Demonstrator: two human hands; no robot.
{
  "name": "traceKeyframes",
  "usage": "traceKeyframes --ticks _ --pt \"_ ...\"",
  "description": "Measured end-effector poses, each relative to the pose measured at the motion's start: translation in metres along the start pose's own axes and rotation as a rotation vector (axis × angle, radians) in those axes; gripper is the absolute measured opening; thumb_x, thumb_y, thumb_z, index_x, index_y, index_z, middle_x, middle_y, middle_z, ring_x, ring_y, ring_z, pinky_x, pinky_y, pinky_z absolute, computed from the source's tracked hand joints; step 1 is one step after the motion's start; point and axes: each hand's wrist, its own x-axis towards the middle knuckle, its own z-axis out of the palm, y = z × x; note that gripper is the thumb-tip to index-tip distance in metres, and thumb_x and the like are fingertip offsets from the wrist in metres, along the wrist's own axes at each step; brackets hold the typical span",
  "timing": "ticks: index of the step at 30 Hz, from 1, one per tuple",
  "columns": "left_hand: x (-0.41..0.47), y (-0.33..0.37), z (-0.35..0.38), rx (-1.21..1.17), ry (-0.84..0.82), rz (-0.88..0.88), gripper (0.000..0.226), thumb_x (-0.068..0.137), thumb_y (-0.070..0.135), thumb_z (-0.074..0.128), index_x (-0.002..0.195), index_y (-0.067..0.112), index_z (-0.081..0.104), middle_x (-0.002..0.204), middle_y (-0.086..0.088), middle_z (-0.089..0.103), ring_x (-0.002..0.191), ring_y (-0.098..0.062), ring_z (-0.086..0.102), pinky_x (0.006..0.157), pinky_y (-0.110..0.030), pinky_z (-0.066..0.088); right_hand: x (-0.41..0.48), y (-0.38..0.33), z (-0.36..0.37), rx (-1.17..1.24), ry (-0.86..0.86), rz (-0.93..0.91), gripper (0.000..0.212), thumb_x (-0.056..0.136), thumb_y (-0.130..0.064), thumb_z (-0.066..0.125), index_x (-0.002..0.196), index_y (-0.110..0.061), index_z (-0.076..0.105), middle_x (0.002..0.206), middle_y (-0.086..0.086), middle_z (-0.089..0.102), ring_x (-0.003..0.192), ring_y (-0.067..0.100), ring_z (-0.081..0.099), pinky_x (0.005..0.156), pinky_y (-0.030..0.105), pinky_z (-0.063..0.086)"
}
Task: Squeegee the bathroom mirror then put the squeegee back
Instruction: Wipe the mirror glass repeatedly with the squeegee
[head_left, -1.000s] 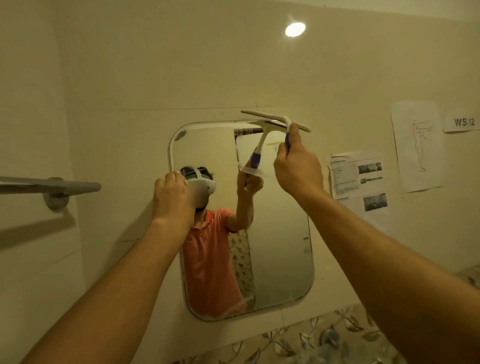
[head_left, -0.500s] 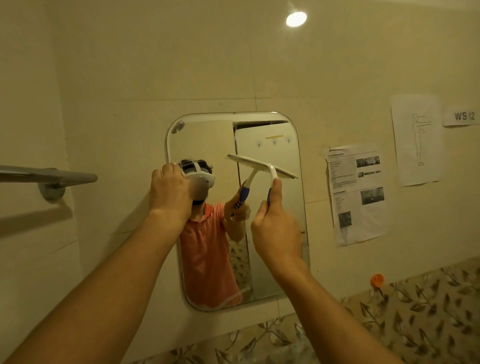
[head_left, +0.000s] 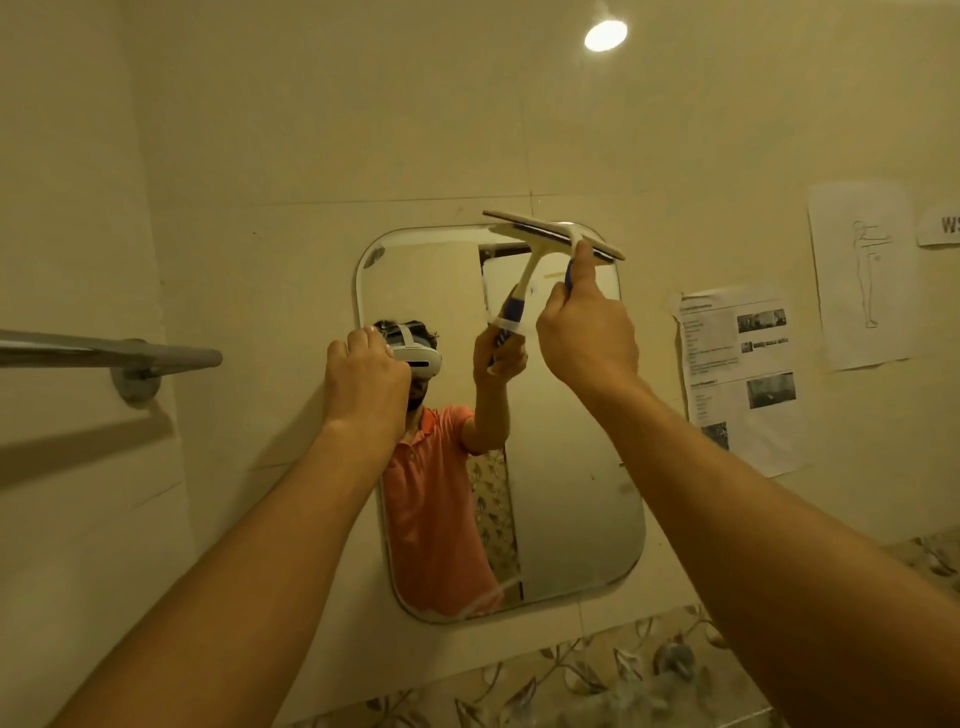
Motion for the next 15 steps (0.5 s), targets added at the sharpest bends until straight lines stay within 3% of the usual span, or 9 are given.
traceKeyframes --ticks 12,15 --pt "0.002 0.0 -0.003 -0.009 0.0 -0.004 0.049 0.09 0.044 0.065 0.129 0.015 0.062 0.124 -0.01 0.056 0.11 -0.024 0.051 0.089 -0.035 0.043 -0.109 0.024 0.047 0.031 -0.126 0.029 0.065 0.108 -0.039 0.029 0.158 -0.041 -0.014 0.067 0.002 0.054 0.054 0.014 0.052 0.046 0.027 0.036" --pt "0.001 0.0 -0.002 -0.015 0.003 -0.005 0.048 0.09 0.043 0.064 0.129 0.015 0.062 0.125 -0.01 0.055 0.111 -0.024 0.05 0.091 -0.035 0.043 -0.095 0.026 0.038 0.096 -0.091 0.012 0.061 0.109 -0.041 0.028 0.158 -0.043 -0.007 0.064 -0.001 0.053 0.052 0.012 0.052 0.046 0.029 0.041"
